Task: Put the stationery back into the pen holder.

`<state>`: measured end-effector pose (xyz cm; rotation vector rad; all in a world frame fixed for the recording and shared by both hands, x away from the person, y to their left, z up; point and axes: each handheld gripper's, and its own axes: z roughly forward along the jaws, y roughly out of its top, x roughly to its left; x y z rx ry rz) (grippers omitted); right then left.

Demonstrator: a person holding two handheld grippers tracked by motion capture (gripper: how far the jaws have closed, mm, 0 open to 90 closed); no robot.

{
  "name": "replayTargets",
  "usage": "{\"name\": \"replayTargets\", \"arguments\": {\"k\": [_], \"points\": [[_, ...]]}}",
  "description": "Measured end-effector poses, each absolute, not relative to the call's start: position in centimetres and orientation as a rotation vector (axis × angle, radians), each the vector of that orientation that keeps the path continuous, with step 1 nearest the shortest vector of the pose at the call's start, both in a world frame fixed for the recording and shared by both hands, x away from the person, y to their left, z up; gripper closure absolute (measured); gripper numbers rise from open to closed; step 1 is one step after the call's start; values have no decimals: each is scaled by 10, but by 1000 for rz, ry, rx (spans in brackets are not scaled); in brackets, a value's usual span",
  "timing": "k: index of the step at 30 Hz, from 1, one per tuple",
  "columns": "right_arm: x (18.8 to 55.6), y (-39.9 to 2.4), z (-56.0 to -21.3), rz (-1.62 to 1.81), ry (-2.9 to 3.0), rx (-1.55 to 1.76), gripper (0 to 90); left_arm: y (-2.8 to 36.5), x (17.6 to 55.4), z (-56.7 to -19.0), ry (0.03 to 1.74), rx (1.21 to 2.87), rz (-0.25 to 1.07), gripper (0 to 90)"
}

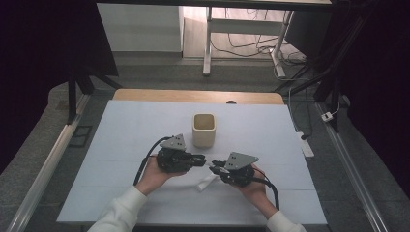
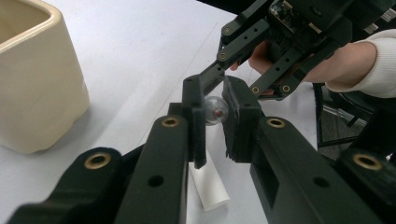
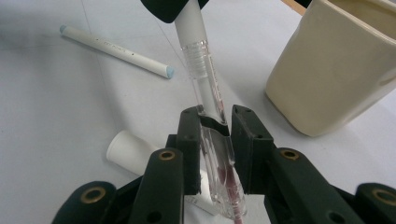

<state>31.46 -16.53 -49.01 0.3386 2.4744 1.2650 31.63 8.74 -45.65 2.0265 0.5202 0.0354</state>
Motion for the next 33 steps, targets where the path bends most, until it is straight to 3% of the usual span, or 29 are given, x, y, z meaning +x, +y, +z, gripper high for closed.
{"name": "replayTargets", "arguments": {"k": [5,16,33], "points": [[315,-166,-490,1272,2472,346,711,87,315,-455,518,2027,48,793],[320,-175,-487,1325,2436,466,521,100,317,-449,565,1987,91,793],[318,-221,-492,1340,2381,626,445,115,318,-444,603,1947,120,793]]}}
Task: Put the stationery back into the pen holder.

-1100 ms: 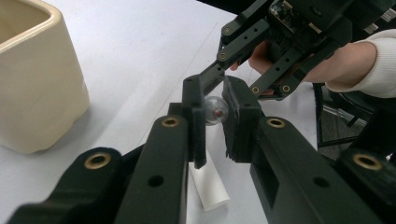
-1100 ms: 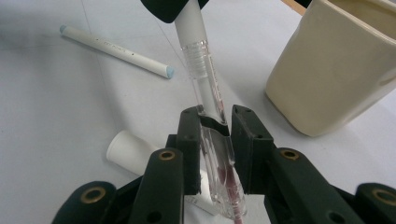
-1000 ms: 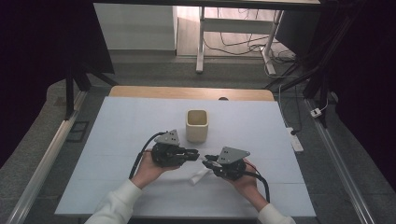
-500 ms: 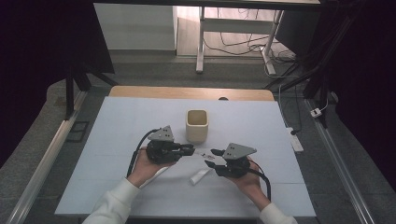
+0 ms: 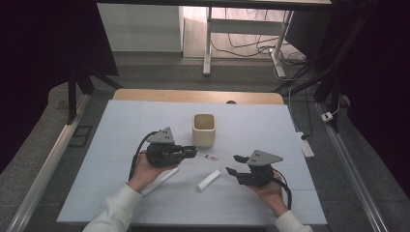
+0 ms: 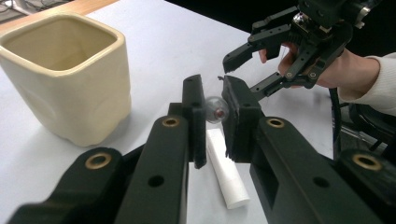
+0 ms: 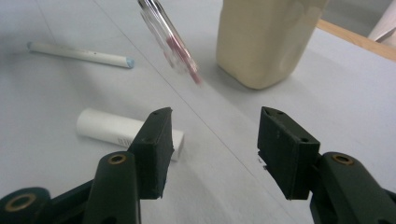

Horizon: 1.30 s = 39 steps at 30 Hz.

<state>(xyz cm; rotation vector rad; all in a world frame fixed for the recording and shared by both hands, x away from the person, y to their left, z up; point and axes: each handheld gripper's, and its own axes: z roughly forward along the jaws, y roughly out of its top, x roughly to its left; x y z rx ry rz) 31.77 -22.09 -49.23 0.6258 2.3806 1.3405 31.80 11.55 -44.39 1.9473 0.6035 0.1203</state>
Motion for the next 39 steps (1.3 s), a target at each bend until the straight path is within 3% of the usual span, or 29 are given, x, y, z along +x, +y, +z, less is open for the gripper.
{"name": "replayTargets", "arguments": {"k": [26,39], "points": [[303,-281,-503,1311,2327,819,366,139,323,-430,634,1886,165,792],[303,-285,-504,1304,2313,824,363,153,320,-415,642,1840,202,792]]}}
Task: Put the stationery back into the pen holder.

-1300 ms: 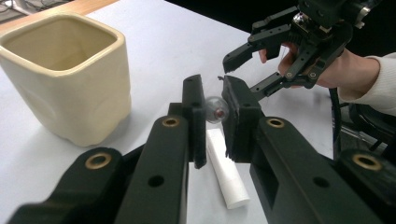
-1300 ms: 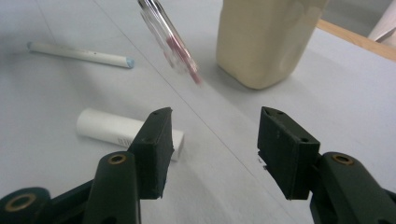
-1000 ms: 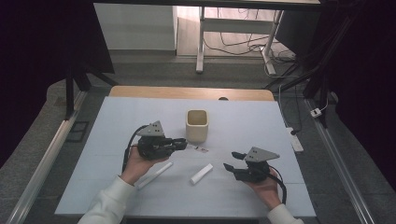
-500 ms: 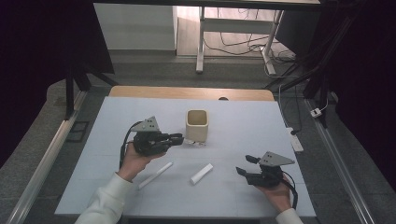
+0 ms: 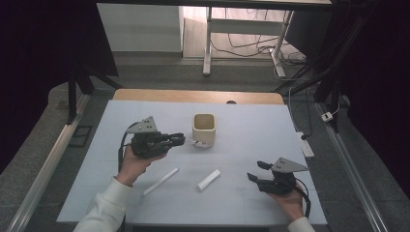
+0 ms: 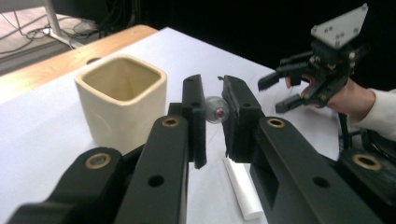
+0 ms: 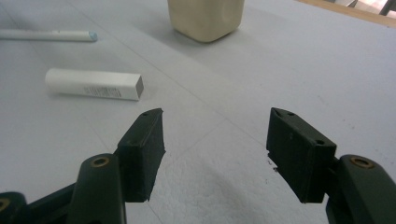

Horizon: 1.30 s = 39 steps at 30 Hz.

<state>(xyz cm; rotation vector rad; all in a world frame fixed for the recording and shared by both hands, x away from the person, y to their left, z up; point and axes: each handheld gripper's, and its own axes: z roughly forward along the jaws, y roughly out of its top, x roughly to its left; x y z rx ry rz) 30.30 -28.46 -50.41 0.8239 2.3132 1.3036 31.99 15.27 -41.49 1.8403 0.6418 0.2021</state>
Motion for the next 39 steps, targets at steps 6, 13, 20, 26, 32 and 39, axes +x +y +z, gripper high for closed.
{"name": "replayTargets", "arguments": {"k": [6,13,20,26,32,39], "points": [[304,-286,-506,1302,2327,812,361,162,327,-403,687,1835,235,792],[306,-289,-506,1302,2325,820,361,165,335,-392,715,1830,278,792],[306,-289,-507,1297,2327,825,361,165,345,-382,728,1832,299,792],[306,-288,-507,1309,2326,834,361,160,355,-377,733,1849,310,792],[306,-288,-507,1319,2326,837,359,154,366,-375,751,1873,320,792],[306,-288,-507,1299,2330,832,359,146,382,-377,779,1920,323,791]]}}
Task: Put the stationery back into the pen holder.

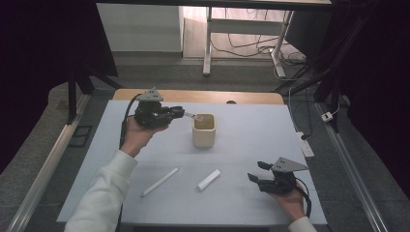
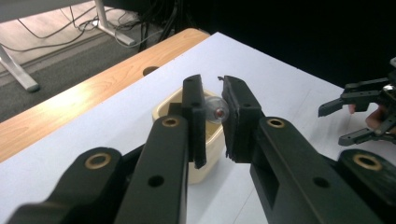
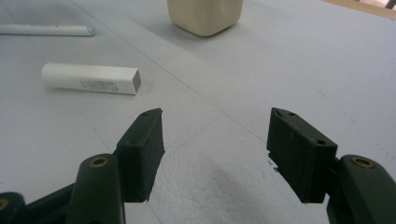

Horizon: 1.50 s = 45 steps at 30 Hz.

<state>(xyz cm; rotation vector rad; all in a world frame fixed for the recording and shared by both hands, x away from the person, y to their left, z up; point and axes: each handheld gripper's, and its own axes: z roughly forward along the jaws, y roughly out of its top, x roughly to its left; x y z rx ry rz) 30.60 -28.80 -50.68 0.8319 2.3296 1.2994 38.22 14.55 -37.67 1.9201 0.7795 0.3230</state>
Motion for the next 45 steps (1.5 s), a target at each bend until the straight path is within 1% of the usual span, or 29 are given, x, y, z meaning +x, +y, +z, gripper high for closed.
{"name": "replayTargets", "arguments": {"k": [7,19,20,22,23,26,36,45], "points": [[307,-288,-508,1298,2342,840,352,138,397,-384,821,1958,291,791],[308,-287,-510,1282,2354,843,350,121,403,-394,809,1979,266,776],[308,-287,-510,1283,2355,843,349,120,403,-395,809,1966,271,735],[308,-287,-510,1272,2355,845,348,119,403,-395,795,1952,274,549],[308,-287,-510,1272,2355,847,348,118,402,-394,794,1952,282,491],[308,-288,-509,1276,2351,850,347,118,398,-394,786,1956,290,438],[309,-288,-510,1277,2353,849,347,124,387,-401,785,2011,311,432],[309,-288,-510,1281,2349,857,347,129,372,-415,807,2063,315,434]]}}
